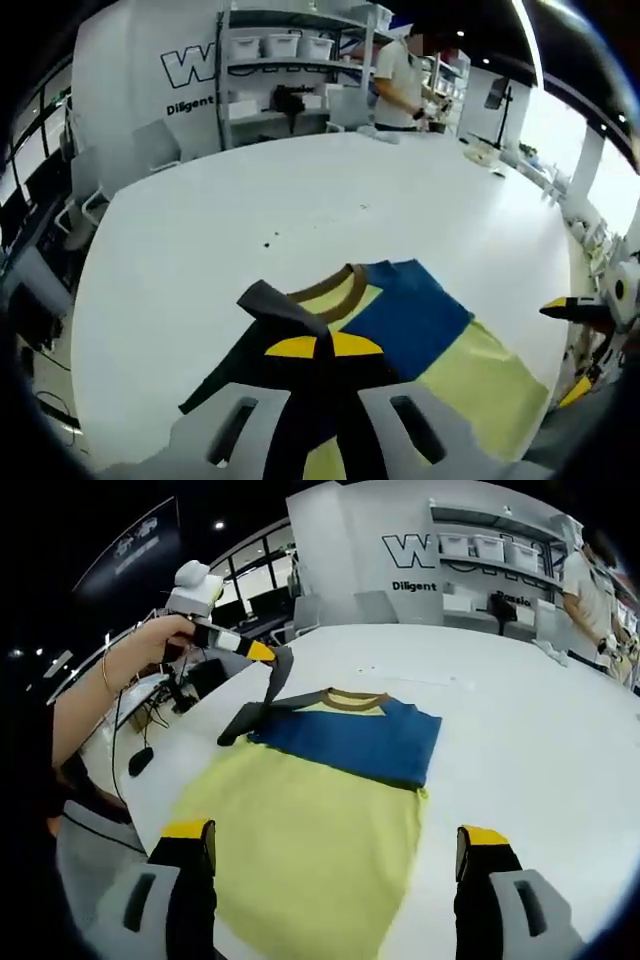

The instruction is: Fold the garment on the visible template until the final outline fits inside the template.

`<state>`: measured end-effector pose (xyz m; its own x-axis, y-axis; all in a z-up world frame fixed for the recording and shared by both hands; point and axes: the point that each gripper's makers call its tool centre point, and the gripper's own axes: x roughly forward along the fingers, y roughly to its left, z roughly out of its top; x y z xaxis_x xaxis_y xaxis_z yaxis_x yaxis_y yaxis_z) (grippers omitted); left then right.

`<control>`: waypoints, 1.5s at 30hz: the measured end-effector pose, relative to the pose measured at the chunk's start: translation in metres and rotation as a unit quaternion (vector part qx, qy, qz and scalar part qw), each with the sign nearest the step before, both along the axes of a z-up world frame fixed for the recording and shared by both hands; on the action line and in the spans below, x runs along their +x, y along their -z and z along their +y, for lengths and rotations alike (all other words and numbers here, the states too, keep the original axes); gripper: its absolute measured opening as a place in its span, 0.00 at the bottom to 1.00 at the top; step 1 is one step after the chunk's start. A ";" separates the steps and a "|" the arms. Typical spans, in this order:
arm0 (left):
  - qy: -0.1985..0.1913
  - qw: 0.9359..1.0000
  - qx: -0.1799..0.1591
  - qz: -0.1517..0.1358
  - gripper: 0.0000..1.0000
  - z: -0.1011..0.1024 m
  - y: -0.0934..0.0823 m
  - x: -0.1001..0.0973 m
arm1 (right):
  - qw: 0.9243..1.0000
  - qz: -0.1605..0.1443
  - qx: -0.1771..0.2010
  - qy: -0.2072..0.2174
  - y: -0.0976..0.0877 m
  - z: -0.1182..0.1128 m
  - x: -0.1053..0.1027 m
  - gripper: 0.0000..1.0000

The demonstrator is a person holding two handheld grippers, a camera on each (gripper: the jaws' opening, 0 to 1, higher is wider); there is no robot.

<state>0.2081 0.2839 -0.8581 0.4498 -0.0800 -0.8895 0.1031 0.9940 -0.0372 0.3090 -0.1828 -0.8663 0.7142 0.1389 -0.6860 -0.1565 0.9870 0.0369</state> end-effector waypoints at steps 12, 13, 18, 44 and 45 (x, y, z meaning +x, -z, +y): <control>0.054 0.991 0.103 0.064 0.00 0.053 0.003 0.024 | 1.000 0.002 -0.017 -0.015 0.000 -0.017 0.008 0.99; 0.060 0.990 0.109 0.068 0.00 0.057 0.003 0.027 | 1.000 0.004 -0.020 -0.018 0.001 -0.019 0.009 0.99; 0.076 0.982 0.149 0.086 0.00 0.082 0.002 0.044 | 1.000 0.007 -0.025 -0.016 0.001 -0.031 0.013 0.99; -0.062 0.996 0.051 -0.033 0.00 0.089 -0.031 0.085 | 1.000 0.011 0.015 -0.002 0.000 -0.033 0.016 0.99; -0.089 0.993 0.028 -0.073 0.00 0.086 -0.038 0.088 | 1.000 0.011 0.015 -0.002 0.000 -0.033 0.016 0.99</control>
<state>0.2960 0.3698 -0.8198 0.5761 0.0599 -0.8152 -0.0736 0.9971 0.0213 0.3249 -0.2155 -0.8659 0.6983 0.1623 -0.6972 -0.1588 0.9848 0.0702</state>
